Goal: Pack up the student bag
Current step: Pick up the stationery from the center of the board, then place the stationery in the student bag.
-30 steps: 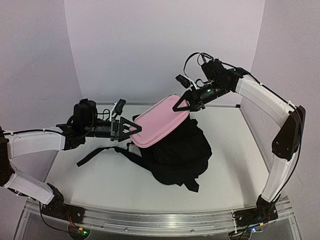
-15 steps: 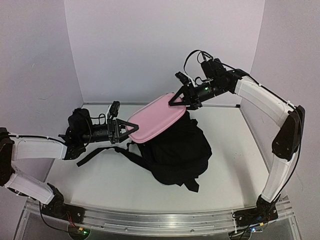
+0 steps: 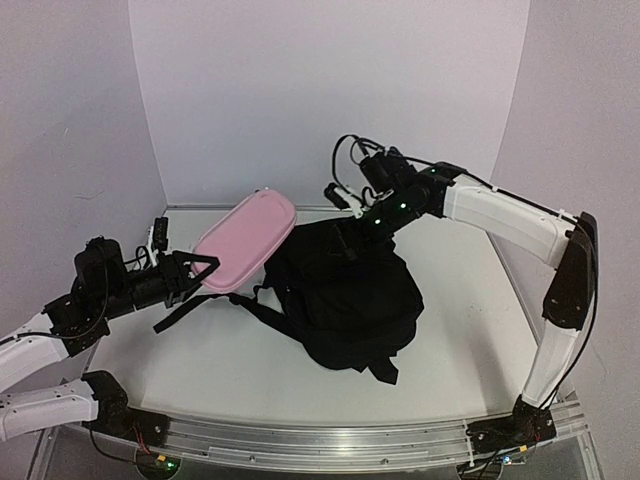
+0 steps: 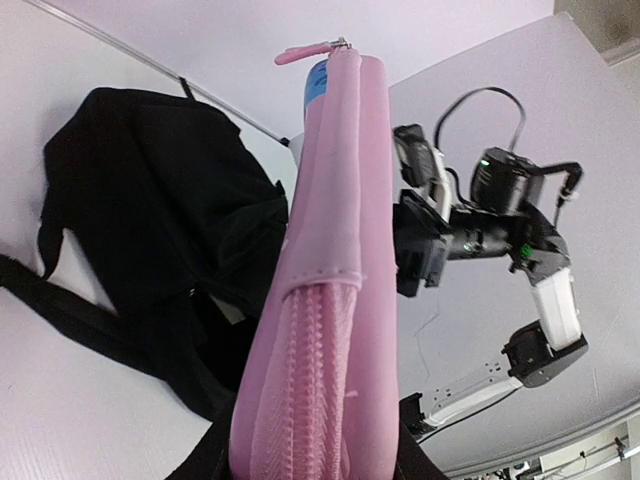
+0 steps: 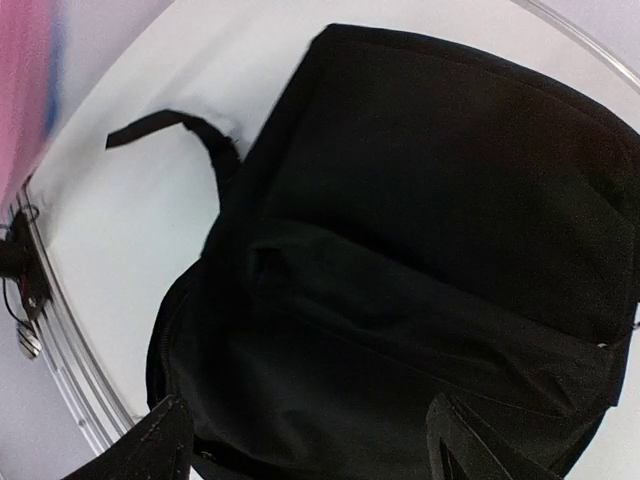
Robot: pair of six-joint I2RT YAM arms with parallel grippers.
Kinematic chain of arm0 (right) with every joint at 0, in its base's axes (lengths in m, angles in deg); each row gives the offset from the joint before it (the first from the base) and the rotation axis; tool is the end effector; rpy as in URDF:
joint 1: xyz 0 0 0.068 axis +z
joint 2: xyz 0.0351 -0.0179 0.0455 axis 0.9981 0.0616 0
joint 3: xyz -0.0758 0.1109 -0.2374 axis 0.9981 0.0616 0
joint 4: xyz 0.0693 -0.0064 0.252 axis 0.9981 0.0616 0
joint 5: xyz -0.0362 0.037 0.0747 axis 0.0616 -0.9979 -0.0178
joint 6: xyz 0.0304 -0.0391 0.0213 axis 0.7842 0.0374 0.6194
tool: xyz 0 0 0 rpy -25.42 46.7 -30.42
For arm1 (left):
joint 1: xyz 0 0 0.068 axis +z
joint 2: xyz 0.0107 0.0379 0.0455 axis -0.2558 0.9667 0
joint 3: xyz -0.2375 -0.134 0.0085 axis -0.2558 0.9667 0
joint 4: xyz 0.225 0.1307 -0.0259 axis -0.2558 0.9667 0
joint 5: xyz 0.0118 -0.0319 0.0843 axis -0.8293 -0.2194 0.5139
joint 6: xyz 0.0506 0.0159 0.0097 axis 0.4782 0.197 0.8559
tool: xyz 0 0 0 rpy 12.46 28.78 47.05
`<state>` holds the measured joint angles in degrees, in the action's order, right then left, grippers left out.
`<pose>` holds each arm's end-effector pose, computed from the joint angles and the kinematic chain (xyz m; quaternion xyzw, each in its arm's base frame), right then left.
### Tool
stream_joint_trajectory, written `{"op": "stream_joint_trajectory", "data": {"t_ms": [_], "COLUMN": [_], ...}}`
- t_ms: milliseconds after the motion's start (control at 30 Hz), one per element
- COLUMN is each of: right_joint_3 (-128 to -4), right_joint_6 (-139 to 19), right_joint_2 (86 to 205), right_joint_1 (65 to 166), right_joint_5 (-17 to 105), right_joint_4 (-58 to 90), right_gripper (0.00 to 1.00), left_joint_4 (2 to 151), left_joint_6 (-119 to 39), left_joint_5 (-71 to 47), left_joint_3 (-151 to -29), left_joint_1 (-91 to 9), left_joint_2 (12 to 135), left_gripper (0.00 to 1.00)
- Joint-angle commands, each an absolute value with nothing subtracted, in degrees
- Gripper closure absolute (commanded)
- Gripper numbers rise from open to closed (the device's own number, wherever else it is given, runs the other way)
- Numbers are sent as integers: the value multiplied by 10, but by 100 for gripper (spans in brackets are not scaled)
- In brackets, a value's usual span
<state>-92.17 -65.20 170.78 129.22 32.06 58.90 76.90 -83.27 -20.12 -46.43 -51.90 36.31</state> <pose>0.2974 0.2913 0.3251 -0.3813 0.8411 0.2792 0.2631 0.1307 -0.1112 0.2808 -0.0266 0.7508 -0.5437 0.3742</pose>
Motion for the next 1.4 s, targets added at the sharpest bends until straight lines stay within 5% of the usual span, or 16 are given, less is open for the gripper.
{"op": "stream_joint_trajectory", "data": {"t_ms": [0, 600, 733, 967, 1367], "right_joint_3": [-917, -960, -975, -996, -1018], "right_joint_6": [-701, -700, -700, -713, -725], "right_joint_2": [1702, 1792, 1800, 1788, 1770], "right_joint_1": [1354, 1442, 1443, 1443, 1442], "right_joint_5": [412, 531, 554, 573, 529], "right_joint_4": [595, 598, 604, 612, 622], "right_gripper": [22, 30, 45, 94, 100], "left_joint_4": [910, 1084, 1077, 1011, 750], "left_joint_6": [-832, -833, -830, -822, -848], "left_joint_5": [-157, -254, -279, -328, -397], "left_joint_3": [-457, -478, -478, -462, -421], "left_joint_1": [-520, -520, -520, -520, -520], "left_joint_2": [305, 218, 225, 283, 447], "left_gripper": [100, 100, 100, 100, 100]}}
